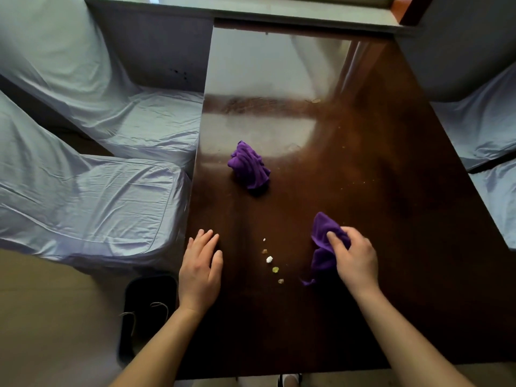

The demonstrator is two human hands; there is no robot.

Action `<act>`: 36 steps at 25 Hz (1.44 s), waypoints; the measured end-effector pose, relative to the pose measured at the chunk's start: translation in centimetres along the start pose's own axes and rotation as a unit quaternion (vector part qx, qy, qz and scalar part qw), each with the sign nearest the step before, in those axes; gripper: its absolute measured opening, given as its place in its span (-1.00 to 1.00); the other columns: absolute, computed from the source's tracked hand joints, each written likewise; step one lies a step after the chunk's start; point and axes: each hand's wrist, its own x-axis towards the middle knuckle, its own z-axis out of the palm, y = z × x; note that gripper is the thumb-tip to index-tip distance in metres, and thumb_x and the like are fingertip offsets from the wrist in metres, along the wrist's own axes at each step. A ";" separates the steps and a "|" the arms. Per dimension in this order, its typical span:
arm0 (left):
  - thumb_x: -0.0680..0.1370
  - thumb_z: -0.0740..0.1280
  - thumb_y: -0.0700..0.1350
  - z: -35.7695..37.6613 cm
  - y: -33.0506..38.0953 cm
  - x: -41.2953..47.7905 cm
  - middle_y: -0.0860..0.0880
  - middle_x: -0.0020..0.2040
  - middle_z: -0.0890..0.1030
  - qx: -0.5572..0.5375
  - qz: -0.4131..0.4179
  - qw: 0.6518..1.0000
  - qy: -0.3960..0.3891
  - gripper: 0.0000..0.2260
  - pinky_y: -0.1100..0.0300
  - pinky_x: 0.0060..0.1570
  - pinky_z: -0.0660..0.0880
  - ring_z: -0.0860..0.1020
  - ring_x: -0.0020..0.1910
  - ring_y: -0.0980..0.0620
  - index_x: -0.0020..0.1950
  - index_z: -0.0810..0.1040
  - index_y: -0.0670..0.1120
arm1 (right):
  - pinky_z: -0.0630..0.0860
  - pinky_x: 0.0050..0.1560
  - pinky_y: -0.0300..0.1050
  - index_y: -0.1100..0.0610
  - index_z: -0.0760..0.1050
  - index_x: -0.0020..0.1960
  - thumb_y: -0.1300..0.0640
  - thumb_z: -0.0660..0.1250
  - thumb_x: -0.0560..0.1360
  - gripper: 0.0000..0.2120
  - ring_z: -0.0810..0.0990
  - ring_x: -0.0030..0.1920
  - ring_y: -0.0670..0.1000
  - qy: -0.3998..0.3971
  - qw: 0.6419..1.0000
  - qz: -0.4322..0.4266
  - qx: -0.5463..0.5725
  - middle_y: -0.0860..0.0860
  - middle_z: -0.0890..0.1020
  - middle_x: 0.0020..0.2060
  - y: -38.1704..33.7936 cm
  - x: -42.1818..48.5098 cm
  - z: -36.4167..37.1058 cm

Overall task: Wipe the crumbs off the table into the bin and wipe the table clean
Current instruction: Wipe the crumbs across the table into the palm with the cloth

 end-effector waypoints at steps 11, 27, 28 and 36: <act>0.56 0.11 0.00 0.3 -0.3 -0.2 -0.17 0.36 0.51 0.040 0.009 0.999 0.006 -0.56 -0.10 0.48 0.18 0.38 0.43 -0.14 0.23 0.58 -0.23 | 0.48 0.14 -0.09 -0.15 0.50 0.17 -0.08 0.37 0.49 -0.74 0.41 0.12 -0.09 -0.361 0.846 -0.357 -0.160 -0.08 0.58 0.04 -5.0 3.2 4.0; 0.56 0.16 -0.09 -1.9 -0.5 -3.7 -0.11 0.33 0.53 -0.103 -0.140 0.977 0.121 -0.61 0.24 0.34 0.28 0.44 0.33 0.06 0.33 0.52 -0.20 | 0.45 -0.11 0.00 0.08 0.57 -0.07 0.00 0.36 0.53 -0.86 0.54 -0.07 0.16 -0.108 0.982 -0.115 -0.103 0.03 0.66 -0.11 1.5 -3.3 -0.5; 0.56 0.16 -0.10 -2.1 -0.5 -3.7 -0.10 0.32 0.54 -0.123 -0.140 0.975 0.123 -0.61 0.25 0.34 0.29 0.45 0.32 0.06 0.32 0.52 -0.21 | 0.45 -0.10 0.01 0.08 0.56 -0.08 0.00 0.36 0.53 -0.85 0.52 -0.08 0.16 -0.104 0.982 -0.125 -0.101 0.04 0.66 -0.11 0.3 -4.3 0.5; 0.53 0.15 -0.02 -2.5 -2.6 -3.7 -0.06 0.32 0.54 -0.307 -0.206 0.922 0.115 -0.56 0.04 0.42 0.31 0.46 0.34 0.06 0.34 0.51 -0.16 | 0.48 -0.12 0.02 0.09 0.58 -0.03 0.00 0.38 0.53 -0.85 0.59 -0.13 0.11 -0.120 0.985 -0.086 0.091 0.06 0.67 -0.18 -3.5 -8.3 3.2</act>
